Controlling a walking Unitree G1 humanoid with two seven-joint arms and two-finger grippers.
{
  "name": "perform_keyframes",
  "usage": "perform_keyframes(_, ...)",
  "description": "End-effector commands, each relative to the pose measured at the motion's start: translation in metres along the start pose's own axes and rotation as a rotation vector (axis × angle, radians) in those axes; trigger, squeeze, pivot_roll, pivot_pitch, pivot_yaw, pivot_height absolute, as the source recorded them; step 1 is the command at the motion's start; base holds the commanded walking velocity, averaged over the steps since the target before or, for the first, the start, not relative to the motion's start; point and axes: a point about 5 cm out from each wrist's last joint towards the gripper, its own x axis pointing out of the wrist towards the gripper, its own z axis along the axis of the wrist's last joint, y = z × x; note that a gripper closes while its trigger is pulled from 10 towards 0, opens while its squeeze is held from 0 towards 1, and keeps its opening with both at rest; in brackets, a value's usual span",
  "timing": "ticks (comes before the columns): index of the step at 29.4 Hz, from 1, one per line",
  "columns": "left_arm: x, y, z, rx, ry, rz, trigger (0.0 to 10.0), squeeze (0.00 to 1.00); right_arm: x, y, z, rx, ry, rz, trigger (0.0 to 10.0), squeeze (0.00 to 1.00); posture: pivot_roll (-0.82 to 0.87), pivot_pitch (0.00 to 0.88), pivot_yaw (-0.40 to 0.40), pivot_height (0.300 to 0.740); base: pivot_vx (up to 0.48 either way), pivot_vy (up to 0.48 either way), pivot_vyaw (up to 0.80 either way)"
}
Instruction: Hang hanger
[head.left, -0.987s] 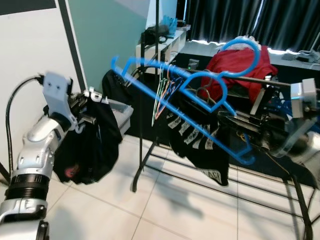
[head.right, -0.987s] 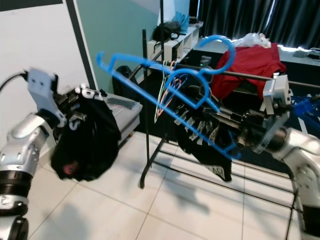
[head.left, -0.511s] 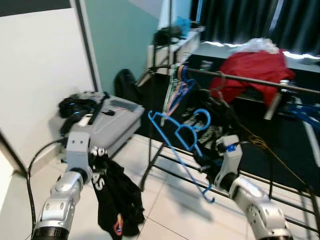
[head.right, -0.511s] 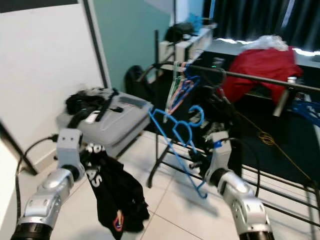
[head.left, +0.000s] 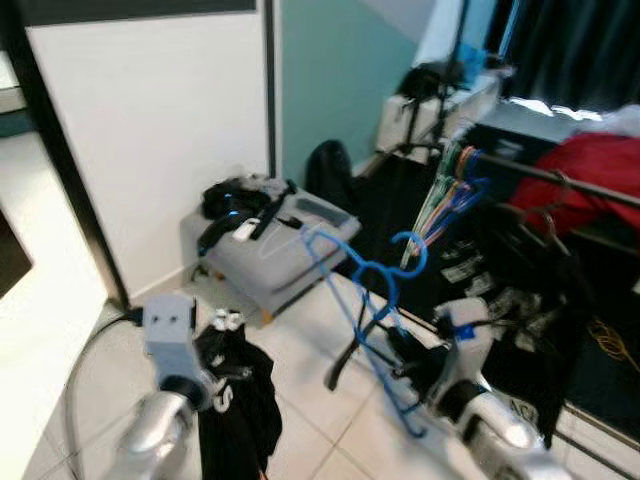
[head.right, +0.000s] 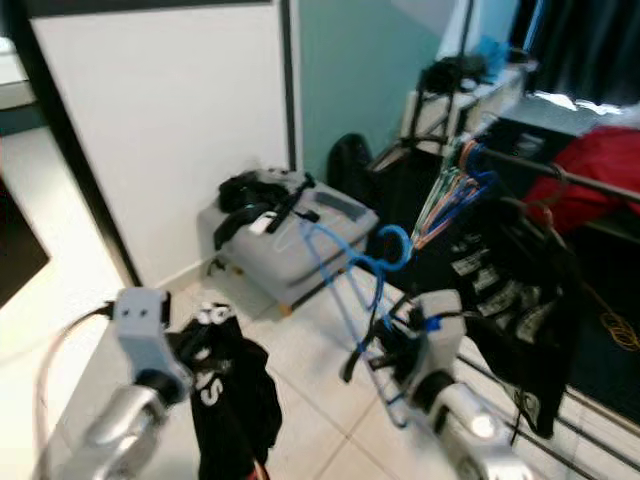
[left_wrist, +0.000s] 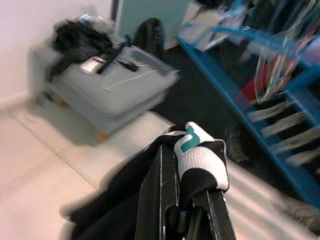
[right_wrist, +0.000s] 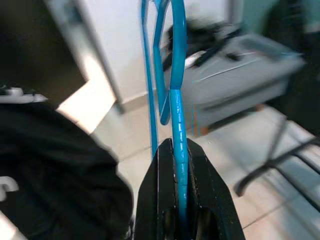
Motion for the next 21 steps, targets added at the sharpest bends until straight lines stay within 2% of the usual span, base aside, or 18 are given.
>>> perform_keyframes(1,0.004,0.002,0.002,-0.018,-0.019,0.002,10.0,0.00,0.002,-0.005,0.004,-0.015,-0.026,-0.022,10.0,0.00,0.00,0.000,-0.087,0.740,0.000,0.000,0.74)
perform_keyframes(2,0.004,0.002,0.002,-0.018,-0.019,0.002,10.0,0.00,0.002,-0.005,0.004,-0.015,-0.026,-0.022,10.0,0.00,0.00,0.000,-0.087,0.740,0.000,0.000,0.74)
perform_keyframes(3,0.010,-0.006,0.000,-0.036,0.006,-0.091,10.0,0.00,0.008,-0.004,0.004,-0.025,-0.027,0.000,10.0,0.00,0.02,0.000,-0.094,0.740,0.000,0.000,0.73)
perform_keyframes(4,0.010,-0.006,0.000,-0.036,0.006,-0.091,10.0,0.00,0.008,-0.004,0.004,-0.025,-0.027,0.000,10.0,0.00,0.02,0.000,-0.094,0.740,0.000,0.000,0.73)
perform_keyframes(5,0.011,-0.011,-0.001,-0.048,0.024,-0.156,10.0,0.00,0.011,-0.003,0.004,-0.027,-0.025,0.012,10.0,0.00,0.01,0.000,-0.092,0.740,0.000,0.000,0.73)
perform_keyframes(10,0.010,-0.011,0.002,-0.044,0.020,-0.176,10.0,0.00,0.011,-0.002,0.004,-0.021,-0.025,0.012,10.0,0.00,0.02,0.000,-0.089,0.740,0.000,0.000,0.74)
perform_keyframes(12,0.014,-0.007,0.006,-0.021,0.000,-0.135,10.0,0.00,0.011,-0.001,0.004,-0.012,-0.027,0.010,10.0,0.00,0.03,0.000,-0.077,0.740,0.000,0.000,0.73)
perform_keyframes(15,0.016,-0.008,0.007,0.010,-0.002,-0.124,10.0,0.00,0.011,0.001,0.004,-0.005,-0.029,0.004,10.0,0.00,0.03,0.000,-0.072,0.740,0.000,0.000,0.74)
perform_keyframes(21,0.014,-0.021,0.005,0.009,0.029,-0.216,10.0,0.00,0.012,0.000,0.007,0.022,-0.046,-0.016,10.0,0.00,0.02,0.000,-0.047,0.740,0.000,0.000,0.74)
